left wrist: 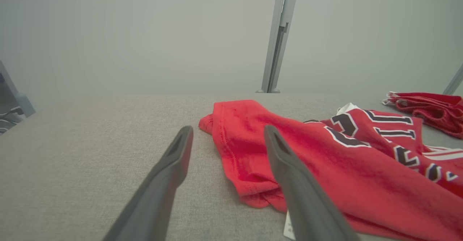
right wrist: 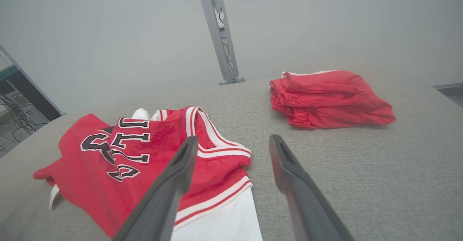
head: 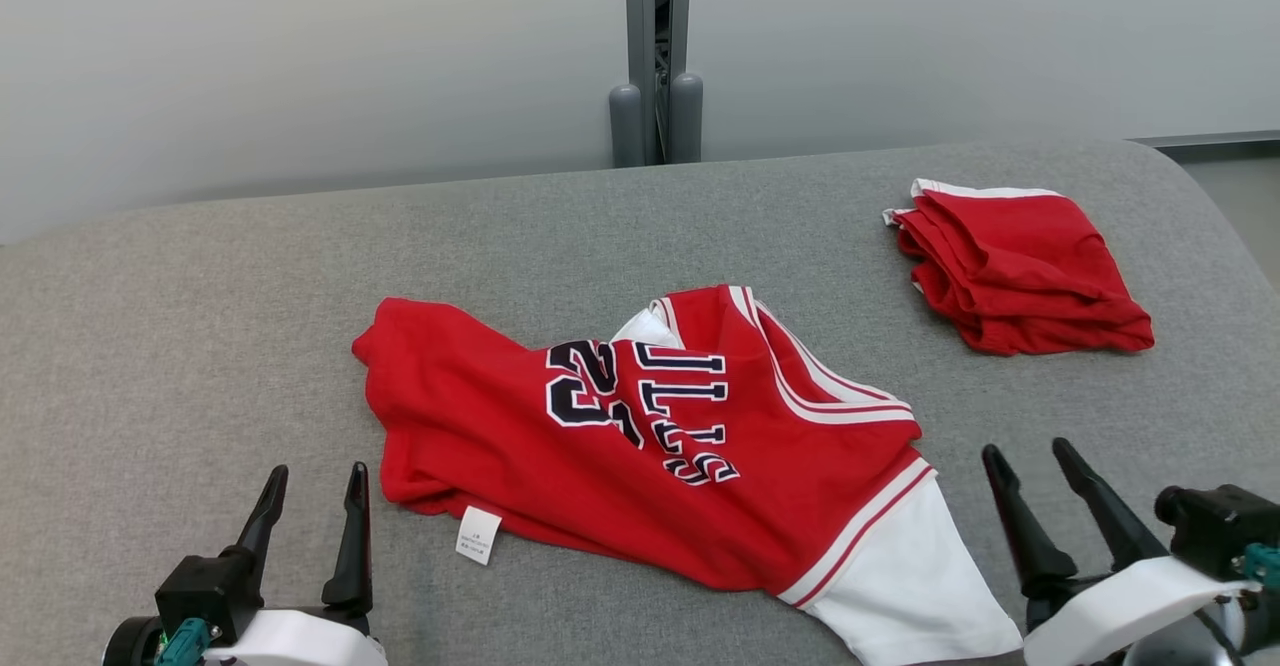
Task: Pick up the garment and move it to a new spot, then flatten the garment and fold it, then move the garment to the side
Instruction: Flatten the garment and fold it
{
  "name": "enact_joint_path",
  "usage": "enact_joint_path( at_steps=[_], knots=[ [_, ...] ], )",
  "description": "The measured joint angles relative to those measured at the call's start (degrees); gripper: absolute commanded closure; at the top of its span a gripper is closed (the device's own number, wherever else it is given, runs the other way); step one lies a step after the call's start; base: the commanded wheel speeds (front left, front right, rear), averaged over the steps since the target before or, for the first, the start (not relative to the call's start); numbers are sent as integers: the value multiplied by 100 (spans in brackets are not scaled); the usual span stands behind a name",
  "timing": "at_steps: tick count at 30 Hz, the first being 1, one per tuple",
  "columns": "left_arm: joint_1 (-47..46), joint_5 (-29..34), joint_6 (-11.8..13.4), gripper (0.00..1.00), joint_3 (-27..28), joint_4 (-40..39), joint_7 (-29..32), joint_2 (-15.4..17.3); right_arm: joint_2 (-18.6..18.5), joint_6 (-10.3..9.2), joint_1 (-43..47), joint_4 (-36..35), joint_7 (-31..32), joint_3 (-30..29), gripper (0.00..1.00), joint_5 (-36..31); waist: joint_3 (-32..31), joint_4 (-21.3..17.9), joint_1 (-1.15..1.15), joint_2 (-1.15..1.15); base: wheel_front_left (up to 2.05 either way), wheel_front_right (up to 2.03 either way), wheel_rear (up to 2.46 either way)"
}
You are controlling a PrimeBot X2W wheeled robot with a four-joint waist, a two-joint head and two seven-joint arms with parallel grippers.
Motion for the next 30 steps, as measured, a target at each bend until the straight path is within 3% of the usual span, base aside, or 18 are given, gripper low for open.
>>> enact_joint_path(
  at_steps=[12,21,30],
  knots=[
    [-281,-14,-66,0,-182,875,0,140,93,0,-297,421,-882,797,0,-113,-14,-66,0,0,0,0,0],
    [-877,-586,-93,0,-1115,1959,0,552,77,0,-601,797,-1081,1088,0,-69,76,-165,0,0,0,0,0],
    [-1273,-1091,-93,0,-1586,2626,0,787,47,0,-729,951,-1147,1228,0,-52,164,-306,0,0,0,0,0]
  ],
)
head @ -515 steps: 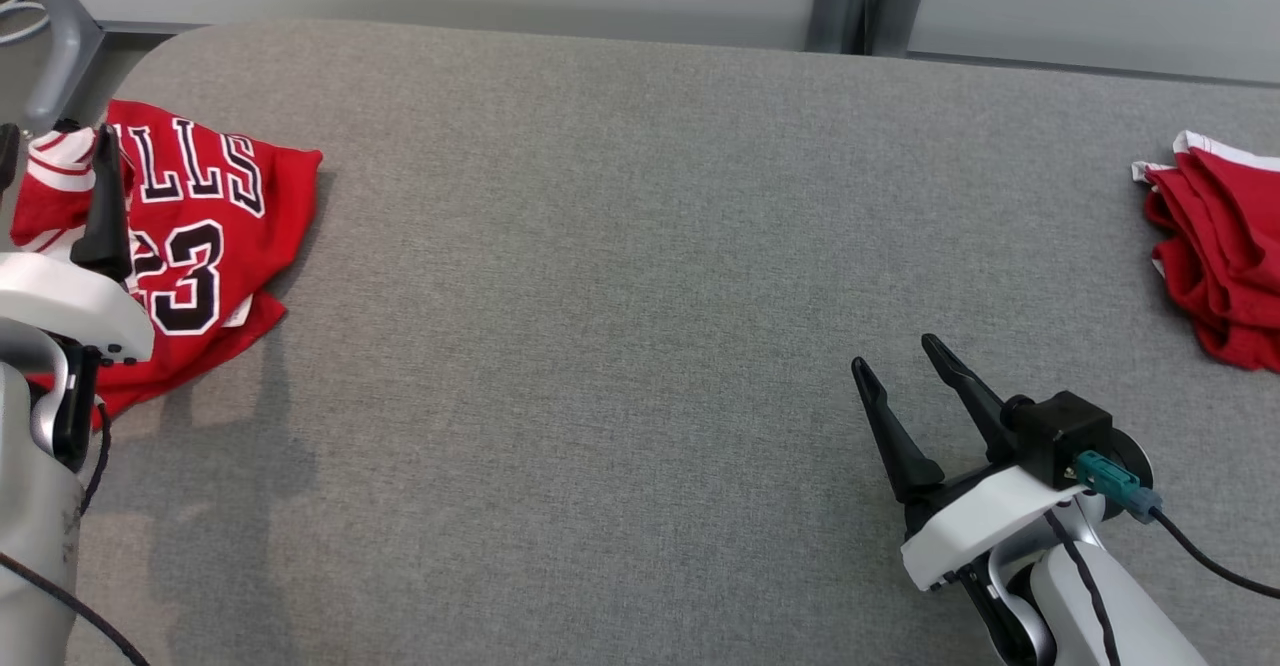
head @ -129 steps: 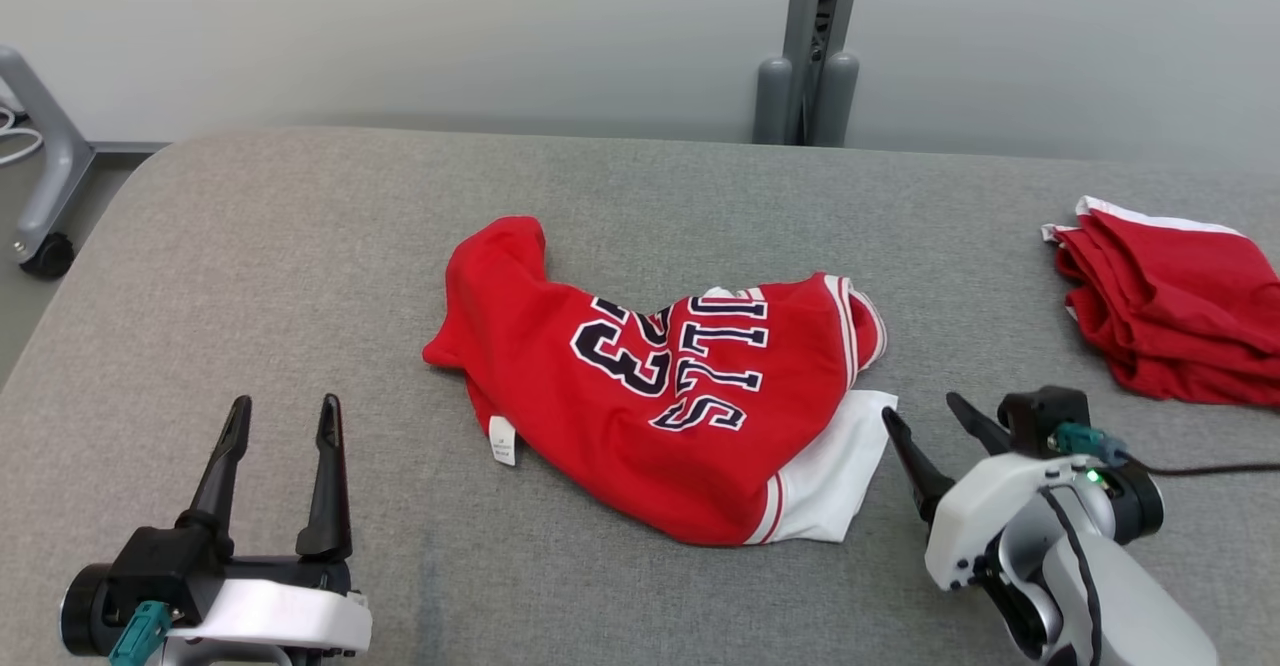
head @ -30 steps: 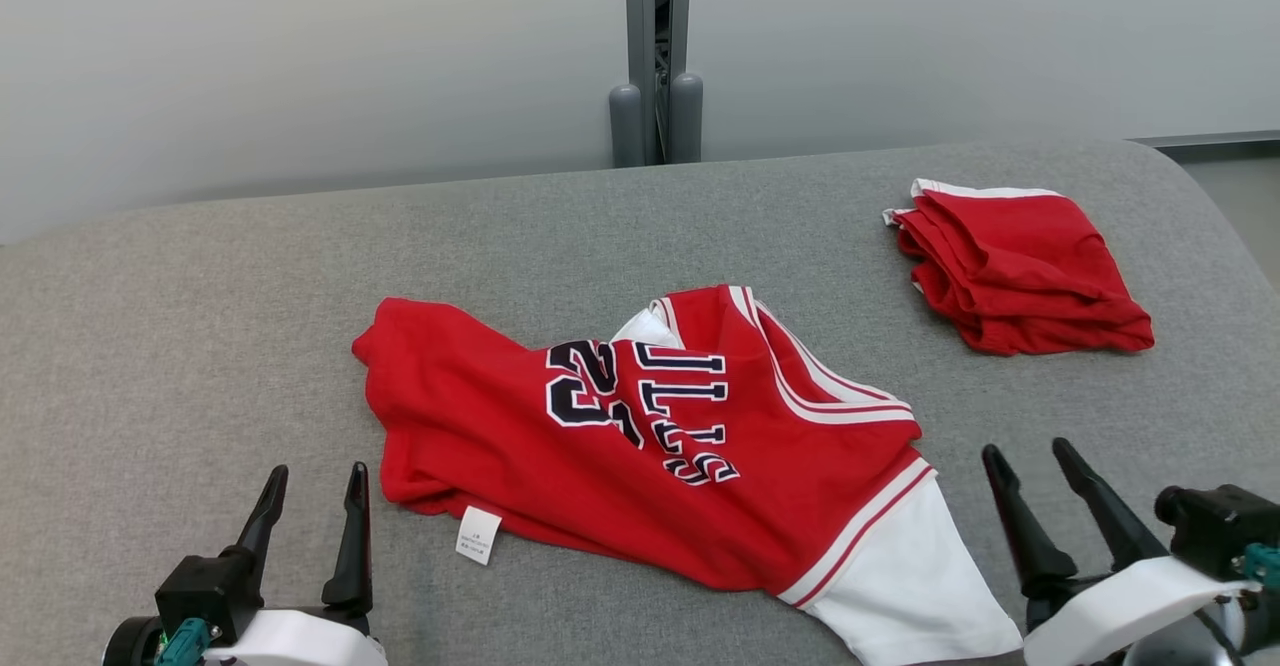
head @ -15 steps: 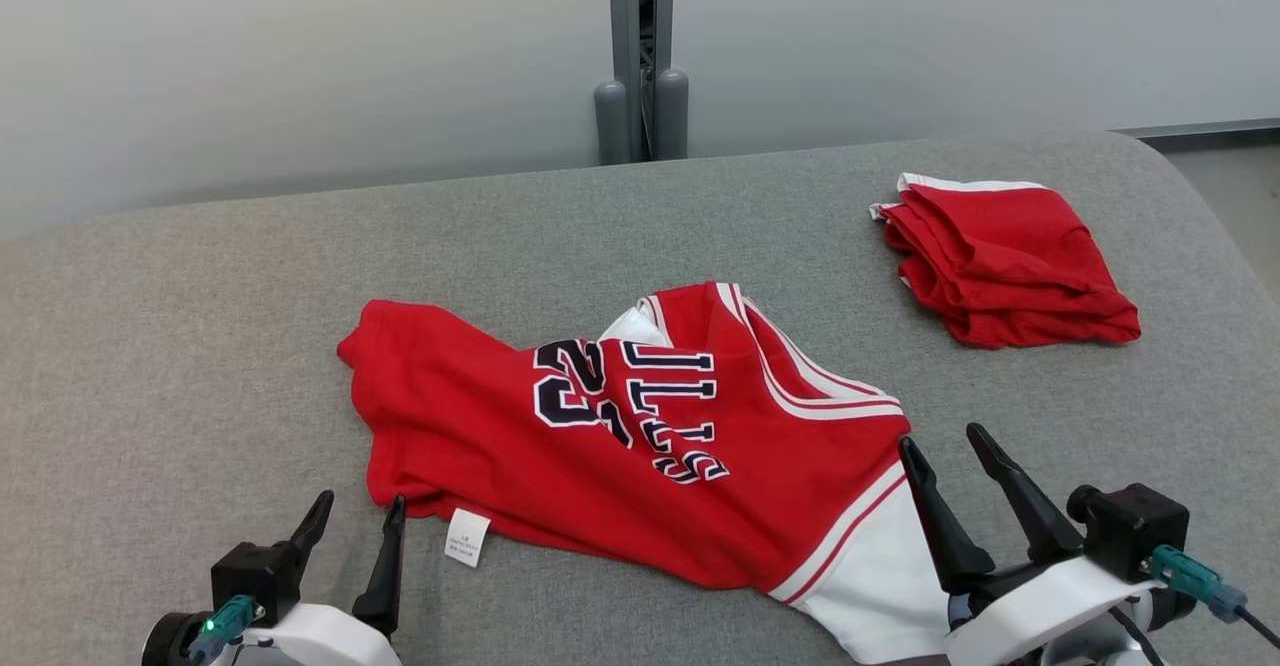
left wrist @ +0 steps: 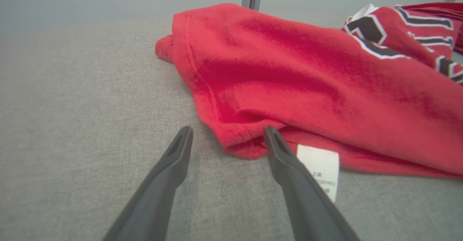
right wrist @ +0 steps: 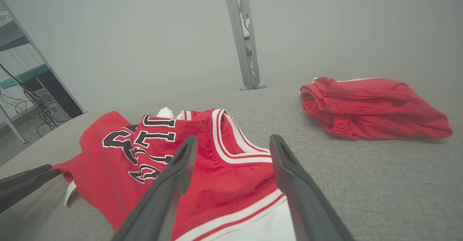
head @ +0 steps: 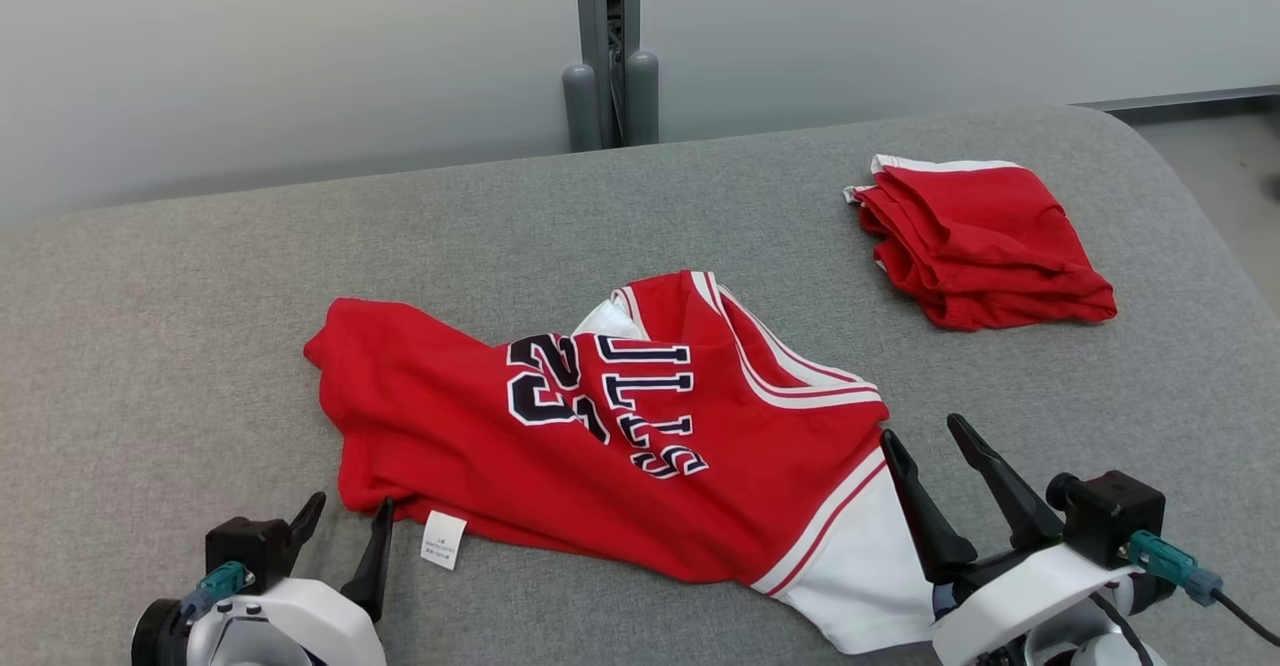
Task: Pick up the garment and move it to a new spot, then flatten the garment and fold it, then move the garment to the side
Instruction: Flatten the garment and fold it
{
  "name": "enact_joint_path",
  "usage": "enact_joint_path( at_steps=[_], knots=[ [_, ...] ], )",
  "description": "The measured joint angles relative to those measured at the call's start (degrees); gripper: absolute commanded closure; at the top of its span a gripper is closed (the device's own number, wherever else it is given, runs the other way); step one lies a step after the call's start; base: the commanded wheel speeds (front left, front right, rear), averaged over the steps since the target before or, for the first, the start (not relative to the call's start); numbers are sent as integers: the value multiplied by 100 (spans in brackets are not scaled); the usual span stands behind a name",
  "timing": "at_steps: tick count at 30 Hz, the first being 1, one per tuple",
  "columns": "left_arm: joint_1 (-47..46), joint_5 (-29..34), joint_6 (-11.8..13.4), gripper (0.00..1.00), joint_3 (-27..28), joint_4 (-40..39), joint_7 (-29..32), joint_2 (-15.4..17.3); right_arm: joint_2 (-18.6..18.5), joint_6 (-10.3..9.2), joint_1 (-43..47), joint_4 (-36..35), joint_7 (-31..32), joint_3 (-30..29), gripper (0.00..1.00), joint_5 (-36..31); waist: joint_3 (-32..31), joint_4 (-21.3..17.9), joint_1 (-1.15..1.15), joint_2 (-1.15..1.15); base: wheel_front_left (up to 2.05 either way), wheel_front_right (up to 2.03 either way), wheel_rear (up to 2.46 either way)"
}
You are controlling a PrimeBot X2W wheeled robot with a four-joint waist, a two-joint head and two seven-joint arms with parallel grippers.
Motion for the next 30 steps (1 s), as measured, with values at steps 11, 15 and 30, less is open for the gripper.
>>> enact_joint_path(
  at_steps=[11,15,30],
  knots=[
    [-339,-662,0,100,-633,326,0,114,-12,0,-98,52,-59,18,0,-27,128,-6,0,0,0,0,0],
    [-417,-761,0,100,-639,89,0,218,-14,0,-113,69,-82,-9,0,-65,138,82,0,0,0,0,0],
    [394,-85,46,100,-245,-1686,-1,359,25,0,-76,240,-177,-9,0,-14,-99,733,0,0,0,0,0]
  ],
)
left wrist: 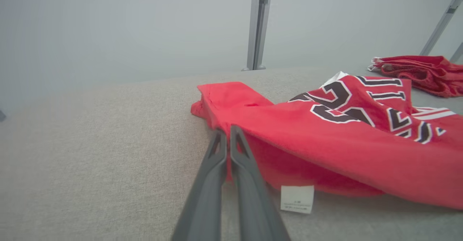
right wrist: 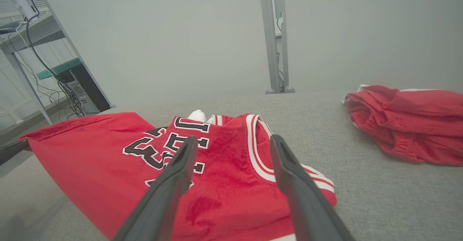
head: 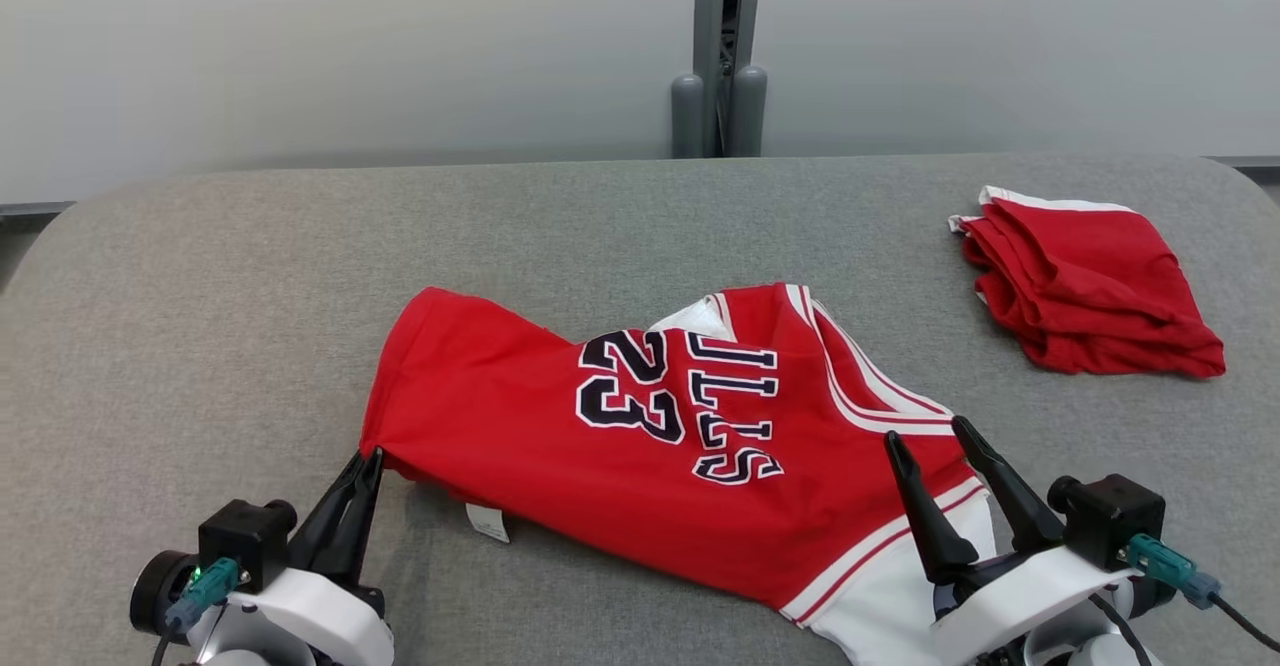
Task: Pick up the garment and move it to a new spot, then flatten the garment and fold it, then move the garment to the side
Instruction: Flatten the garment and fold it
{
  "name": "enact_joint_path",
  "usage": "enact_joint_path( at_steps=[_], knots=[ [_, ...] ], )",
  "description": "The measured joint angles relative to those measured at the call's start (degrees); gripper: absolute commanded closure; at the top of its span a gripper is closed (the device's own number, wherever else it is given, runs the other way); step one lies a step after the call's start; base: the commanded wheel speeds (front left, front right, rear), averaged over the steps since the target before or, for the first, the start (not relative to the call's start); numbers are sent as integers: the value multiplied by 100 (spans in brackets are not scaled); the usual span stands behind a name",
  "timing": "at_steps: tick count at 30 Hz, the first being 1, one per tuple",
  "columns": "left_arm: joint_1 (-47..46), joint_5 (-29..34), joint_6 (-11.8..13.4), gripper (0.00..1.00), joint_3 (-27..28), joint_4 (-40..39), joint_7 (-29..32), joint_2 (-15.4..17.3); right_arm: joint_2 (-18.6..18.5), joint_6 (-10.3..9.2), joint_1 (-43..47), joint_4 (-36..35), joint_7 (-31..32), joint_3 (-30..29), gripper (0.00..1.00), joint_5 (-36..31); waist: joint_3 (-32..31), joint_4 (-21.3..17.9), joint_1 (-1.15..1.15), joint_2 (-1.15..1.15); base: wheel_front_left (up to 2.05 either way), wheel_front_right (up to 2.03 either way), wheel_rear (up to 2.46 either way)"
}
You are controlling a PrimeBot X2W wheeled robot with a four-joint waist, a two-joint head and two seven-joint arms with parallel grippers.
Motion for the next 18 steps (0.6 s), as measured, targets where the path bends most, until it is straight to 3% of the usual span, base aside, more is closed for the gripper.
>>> enact_joint_path(
  at_steps=[5,11,18],
  knots=[
    [257,-37,15,100,-108,-258,158,53,13,0,2,40,-2,12,0,12,-39,164,0,0,0,0,0],
    [327,-196,-4,100,-286,36,200,20,9,0,-8,91,-2,74,0,51,-55,170,0,0,0,0,0],
    [-60,-151,-30,100,-420,55,109,152,-47,0,-25,101,-19,93,0,58,-62,121,0,0,0,0,0]
  ],
)
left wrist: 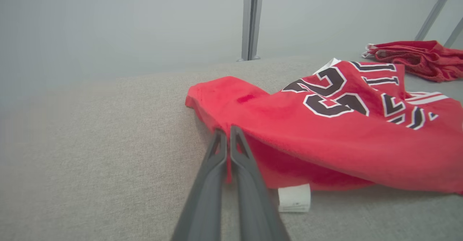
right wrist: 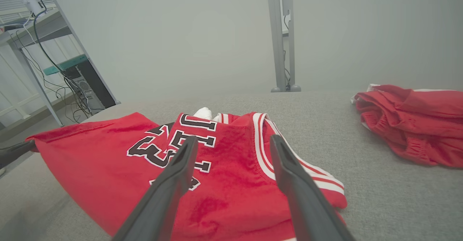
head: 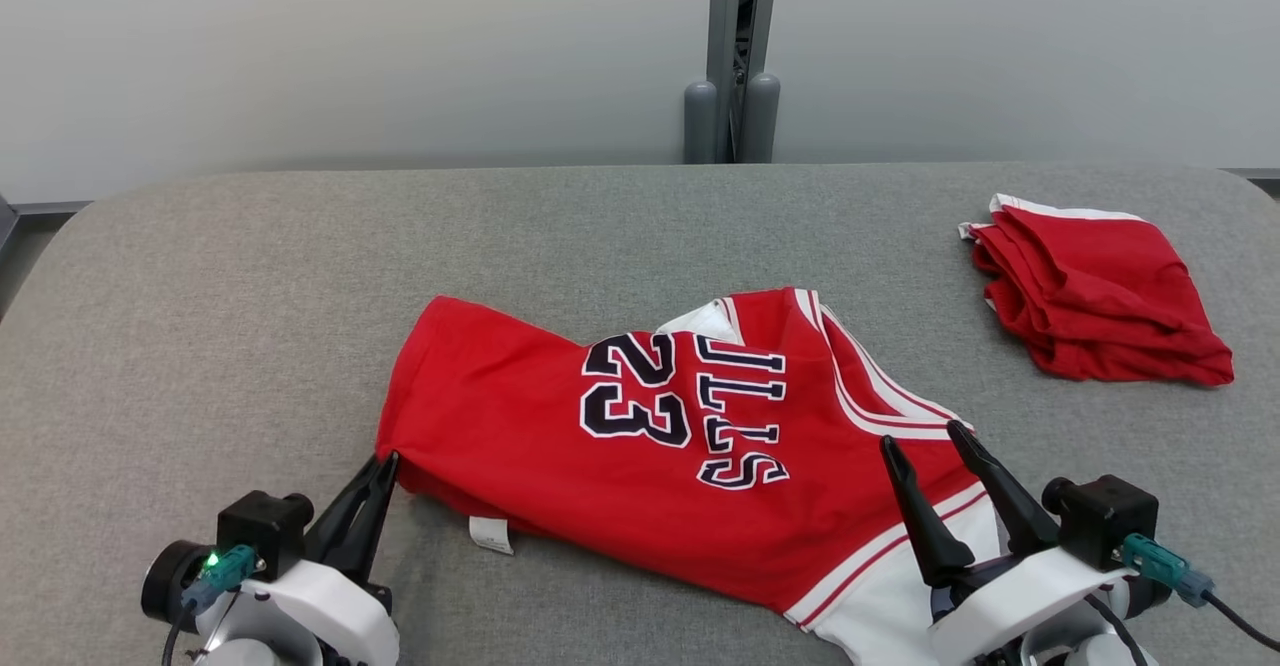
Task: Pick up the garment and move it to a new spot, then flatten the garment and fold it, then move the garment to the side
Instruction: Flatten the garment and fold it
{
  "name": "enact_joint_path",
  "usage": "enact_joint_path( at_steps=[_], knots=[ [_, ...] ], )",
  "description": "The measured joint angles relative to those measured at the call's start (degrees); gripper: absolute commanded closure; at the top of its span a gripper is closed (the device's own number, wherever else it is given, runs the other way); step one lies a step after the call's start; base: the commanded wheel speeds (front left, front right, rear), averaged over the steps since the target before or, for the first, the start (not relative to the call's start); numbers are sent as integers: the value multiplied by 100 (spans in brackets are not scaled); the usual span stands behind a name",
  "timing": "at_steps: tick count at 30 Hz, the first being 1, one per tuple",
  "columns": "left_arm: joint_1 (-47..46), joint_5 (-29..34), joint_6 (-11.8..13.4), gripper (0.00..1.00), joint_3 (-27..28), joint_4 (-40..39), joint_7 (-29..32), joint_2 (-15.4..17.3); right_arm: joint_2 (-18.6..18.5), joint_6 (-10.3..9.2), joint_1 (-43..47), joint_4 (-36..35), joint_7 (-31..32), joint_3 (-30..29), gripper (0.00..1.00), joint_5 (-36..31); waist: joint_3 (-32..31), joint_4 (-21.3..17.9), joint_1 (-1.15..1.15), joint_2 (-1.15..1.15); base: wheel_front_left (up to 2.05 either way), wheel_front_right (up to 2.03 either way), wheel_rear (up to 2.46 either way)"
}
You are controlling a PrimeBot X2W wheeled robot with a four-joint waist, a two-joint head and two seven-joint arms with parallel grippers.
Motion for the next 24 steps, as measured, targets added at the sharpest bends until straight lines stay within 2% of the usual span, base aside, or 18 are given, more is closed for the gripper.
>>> enact_joint_path(
  at_steps=[15,20,24],
  knots=[
    [-1205,-272,-16,100,-791,1555,-78,196,-19,0,-227,14,-26,65,0,-11,338,-619,0,0,0,0,0],
    [-1451,-234,-16,100,-759,1954,-99,280,-21,0,-238,16,-38,52,0,-19,443,-740,0,0,0,0,0],
    [-1502,-91,16,100,-599,1980,-100,303,-20,0,-238,22,-66,24,0,-43,483,-752,0,0,0,0,0]
  ],
)
